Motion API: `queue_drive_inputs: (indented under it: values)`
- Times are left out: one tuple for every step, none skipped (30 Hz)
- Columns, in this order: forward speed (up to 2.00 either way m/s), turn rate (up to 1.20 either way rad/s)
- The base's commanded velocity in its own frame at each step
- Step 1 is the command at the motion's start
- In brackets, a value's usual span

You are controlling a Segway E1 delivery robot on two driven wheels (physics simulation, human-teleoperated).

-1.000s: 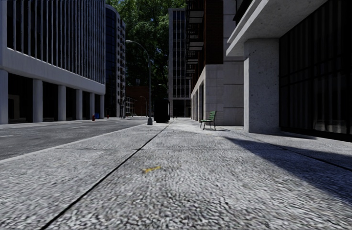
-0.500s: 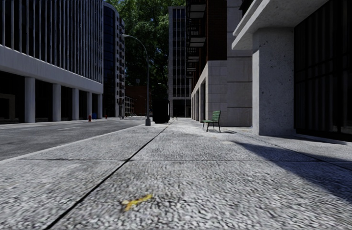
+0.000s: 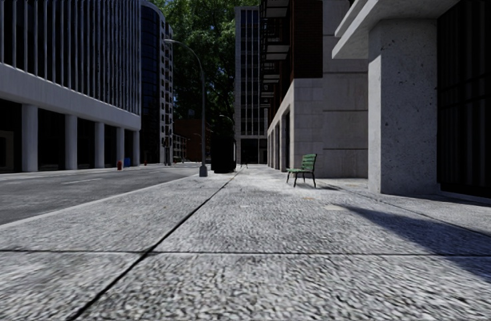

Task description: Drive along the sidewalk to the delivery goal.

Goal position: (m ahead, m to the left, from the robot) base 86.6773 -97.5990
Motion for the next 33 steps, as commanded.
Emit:
queue_drive_inputs:
  values:
    - [2.0, 0.0]
    - [2.0, 0.0]
    - [2.0, 0.0]
    - [2.0, 0.0]
    - [2.0, 0.0]
    - [2.0, 0.0]
    - [2.0, 0.0]
    - [2.0, 0.0]
    - [2.0, 0.0]
    - [2.0, 0.0]
    - [2.0, 0.0]
    - [2.0, 0.0]
    - [2.0, 0.0]
    - [2.0, 0.0]
    - [2.0, 0.0]
    - [2.0, 0.0]
    - [2.0, 0.0]
    - [2.0, 0.0]
    - [2.0, 0.0]
    - [2.0, 0.0]
    - [2.0, 0.0]
    - [2.0, 0.0]
    - [2.0, 0.0]
    - [2.0, 0.0]
    - [2.0, 0.0]
    - [2.0, 0.0]
    - [2.0, 0.0]
    - [2.0, 0.0]
    - [2.0, 0.0]
    - [2.0, 0.0]
    - [2.0, 0.0]
    - [2.0, 0.0]
    - [2.0, 0.0]
